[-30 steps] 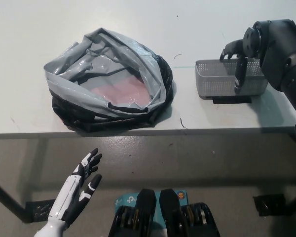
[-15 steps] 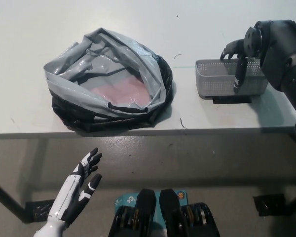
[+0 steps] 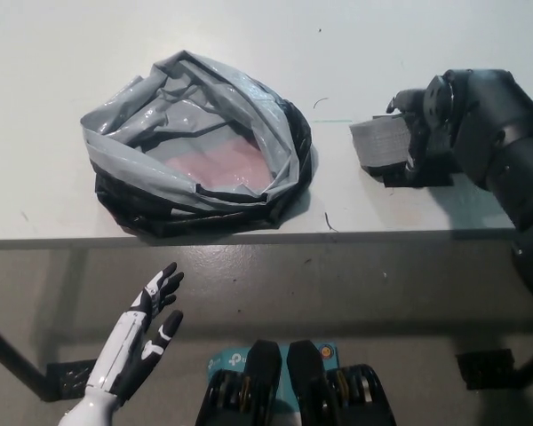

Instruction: Use the right hand to pick up a small rectangular container and put it into a plastic bag and lift the bag

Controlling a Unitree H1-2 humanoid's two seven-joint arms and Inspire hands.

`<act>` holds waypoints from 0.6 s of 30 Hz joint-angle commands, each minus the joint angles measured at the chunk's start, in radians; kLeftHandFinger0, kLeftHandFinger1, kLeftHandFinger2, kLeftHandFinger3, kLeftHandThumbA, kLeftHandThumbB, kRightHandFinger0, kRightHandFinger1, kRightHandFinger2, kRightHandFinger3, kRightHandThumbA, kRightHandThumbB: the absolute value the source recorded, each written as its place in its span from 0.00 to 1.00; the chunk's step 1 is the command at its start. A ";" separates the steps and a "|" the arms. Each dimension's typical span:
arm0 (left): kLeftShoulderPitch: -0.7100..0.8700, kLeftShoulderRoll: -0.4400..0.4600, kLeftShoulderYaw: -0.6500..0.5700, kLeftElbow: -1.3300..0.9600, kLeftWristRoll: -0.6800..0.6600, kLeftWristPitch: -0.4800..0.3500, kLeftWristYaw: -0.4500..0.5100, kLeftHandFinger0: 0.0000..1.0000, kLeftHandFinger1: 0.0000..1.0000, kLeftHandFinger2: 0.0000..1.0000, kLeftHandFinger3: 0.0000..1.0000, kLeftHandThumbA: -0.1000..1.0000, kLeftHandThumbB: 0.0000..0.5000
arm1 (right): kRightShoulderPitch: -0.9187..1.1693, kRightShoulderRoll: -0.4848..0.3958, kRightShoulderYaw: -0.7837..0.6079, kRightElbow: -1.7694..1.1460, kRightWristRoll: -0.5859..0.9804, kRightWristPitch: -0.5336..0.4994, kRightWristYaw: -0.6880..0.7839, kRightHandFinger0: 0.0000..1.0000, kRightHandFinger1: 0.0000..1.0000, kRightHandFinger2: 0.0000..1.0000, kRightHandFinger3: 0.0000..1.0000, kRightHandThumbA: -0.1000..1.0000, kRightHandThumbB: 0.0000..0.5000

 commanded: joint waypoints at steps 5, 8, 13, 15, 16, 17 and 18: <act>-0.031 0.019 0.005 -0.043 0.019 -0.003 -0.007 1.00 1.00 1.00 1.00 0.93 0.66 | 0.083 0.016 -0.002 0.019 -0.004 -0.047 -0.225 0.69 0.71 0.69 0.74 0.01 0.54; -0.030 0.018 0.007 -0.047 0.020 0.000 -0.005 1.00 1.00 1.00 1.00 0.92 0.62 | 0.094 0.000 -0.003 0.013 -0.005 -0.086 -0.315 0.25 0.40 0.49 0.67 0.00 0.32; -0.026 0.019 0.007 -0.043 0.024 -0.001 -0.004 1.00 1.00 1.00 1.00 0.92 0.62 | 0.095 -0.021 -0.004 0.005 -0.005 -0.130 -0.380 0.50 0.59 0.59 0.54 0.00 0.32; -0.024 0.019 0.008 -0.037 0.024 -0.008 -0.004 1.00 1.00 1.00 1.00 0.92 0.63 | 0.089 -0.032 -0.007 -0.002 -0.002 -0.166 -0.417 0.30 0.41 0.45 0.40 0.00 0.37; -0.024 0.020 0.008 -0.036 0.024 -0.007 -0.004 1.00 1.00 1.00 1.00 0.93 0.63 | 0.085 -0.035 -0.011 -0.004 0.001 -0.178 -0.429 0.19 0.32 0.35 0.36 0.00 0.38; -0.024 0.019 0.008 -0.035 0.024 -0.007 -0.004 1.00 1.00 1.00 1.00 0.93 0.63 | 0.080 -0.037 -0.011 -0.007 0.001 -0.185 -0.436 0.11 0.26 0.31 0.34 0.00 0.42; -0.024 0.019 0.007 -0.032 0.023 -0.009 -0.005 1.00 1.00 1.00 1.00 0.93 0.63 | 0.072 -0.040 -0.012 -0.014 0.002 -0.200 -0.452 0.06 0.29 0.37 0.37 0.00 0.41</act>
